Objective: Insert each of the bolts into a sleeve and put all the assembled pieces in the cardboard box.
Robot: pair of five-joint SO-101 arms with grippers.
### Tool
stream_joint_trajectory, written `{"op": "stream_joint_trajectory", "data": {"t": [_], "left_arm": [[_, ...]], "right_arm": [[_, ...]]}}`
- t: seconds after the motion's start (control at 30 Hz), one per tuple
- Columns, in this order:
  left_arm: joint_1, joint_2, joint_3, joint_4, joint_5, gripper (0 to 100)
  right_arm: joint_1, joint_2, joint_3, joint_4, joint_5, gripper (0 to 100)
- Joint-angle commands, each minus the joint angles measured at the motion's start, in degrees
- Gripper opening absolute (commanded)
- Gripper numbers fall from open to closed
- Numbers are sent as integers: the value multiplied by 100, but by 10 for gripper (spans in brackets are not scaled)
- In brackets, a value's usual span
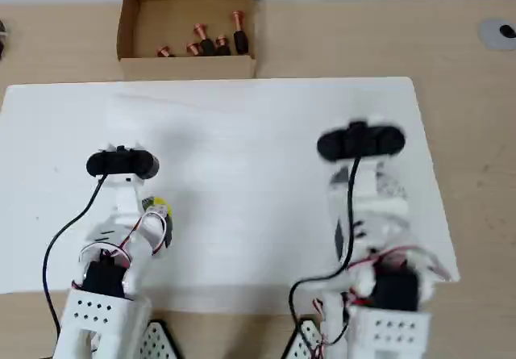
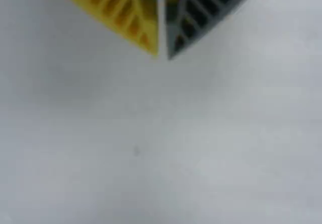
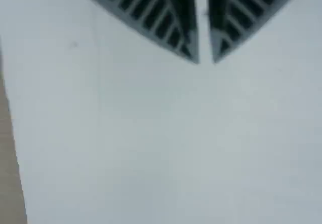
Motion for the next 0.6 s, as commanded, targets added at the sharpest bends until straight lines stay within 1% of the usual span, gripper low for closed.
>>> {"op": "stream_joint_trajectory", "data": {"t": [0.0,0.1,0.13,0.27,0.43,0.57], "left_arm": [[35,-57,-26,-97,44,12],[35,-57,-26,-97,44,12],[35,-57,-26,-97,44,12],[35,-57,-26,-97,44,12],[35,-57,-26,-97,44,12],[35,-57,-26,-97,44,12]], "right_arm": [[101,-1305,1288,-343,44,10],[101,-2211,2035,-316,35,10],[92,-2290,2185,-352,-9,10],[110,-2053,2527,-308,-246,11],[127,-2035,2527,-193,-844,11],[119,-2062,2519,9,-949,11]]}}
